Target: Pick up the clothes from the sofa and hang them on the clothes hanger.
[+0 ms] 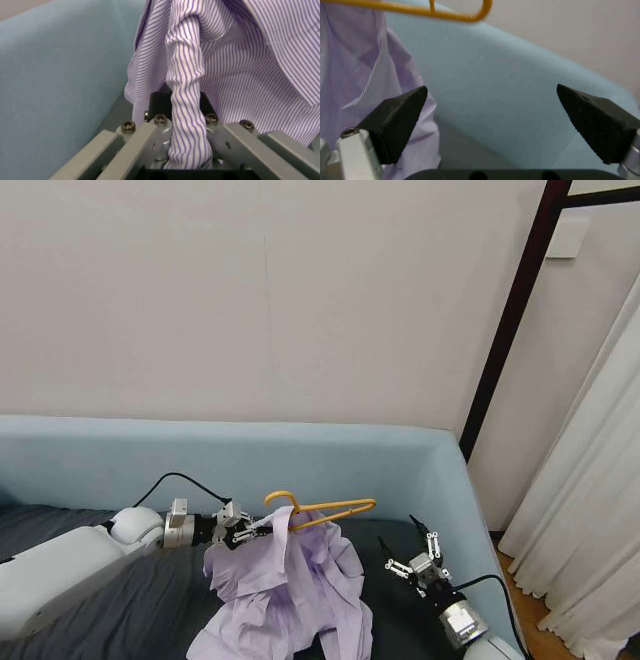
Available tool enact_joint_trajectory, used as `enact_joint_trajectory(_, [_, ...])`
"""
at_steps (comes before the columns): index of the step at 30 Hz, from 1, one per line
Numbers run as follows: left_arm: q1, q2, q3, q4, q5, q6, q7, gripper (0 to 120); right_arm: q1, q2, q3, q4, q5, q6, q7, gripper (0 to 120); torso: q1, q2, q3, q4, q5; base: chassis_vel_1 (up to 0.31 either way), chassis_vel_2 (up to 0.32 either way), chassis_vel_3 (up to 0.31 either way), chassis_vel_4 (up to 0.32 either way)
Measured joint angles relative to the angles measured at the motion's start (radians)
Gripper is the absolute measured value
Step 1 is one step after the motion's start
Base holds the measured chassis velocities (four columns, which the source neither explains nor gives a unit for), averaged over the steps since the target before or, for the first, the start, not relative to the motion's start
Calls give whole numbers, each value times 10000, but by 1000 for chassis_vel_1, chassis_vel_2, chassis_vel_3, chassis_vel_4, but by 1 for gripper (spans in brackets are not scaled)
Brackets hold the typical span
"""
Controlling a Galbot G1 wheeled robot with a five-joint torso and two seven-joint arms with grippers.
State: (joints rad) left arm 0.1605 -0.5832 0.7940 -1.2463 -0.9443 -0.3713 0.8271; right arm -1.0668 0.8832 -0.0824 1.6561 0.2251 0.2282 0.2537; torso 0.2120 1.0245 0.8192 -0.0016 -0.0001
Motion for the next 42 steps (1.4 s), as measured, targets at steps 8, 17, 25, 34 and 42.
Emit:
enact_joint_trajectory(8, [277,93,33,263,-374,-557,-344,1,447,492,-689,-48,545,-783,-287,100,0,0,0,2,-1,0,0,0,0])
enact_joint_trajectory(17, [800,-196,49,635,-789,-1269,-873,1,1071,953,-1520,-780,207,-1154,-293,100,0,0,2,-2,-2,0,0,0,0])
enact_joint_trajectory(25, [1081,442,93,464,-678,-1415,-722,1,1483,1538,-2106,-1115,-73,-1764,-139,100,0,0,1,1,1,0,0,0,0])
enact_joint_trajectory(34, [1312,491,-15,552,-529,-1516,-644,1,2390,1786,-3272,-1918,-865,-1988,-144,100,0,0,1,-1,-2,0,0,0,0])
enact_joint_trajectory(42, [1226,728,-116,181,-645,-1485,-575,1,3074,2147,-4149,-2927,-1684,-2308,46,100,0,0,1,1,0,0,0,0,0])
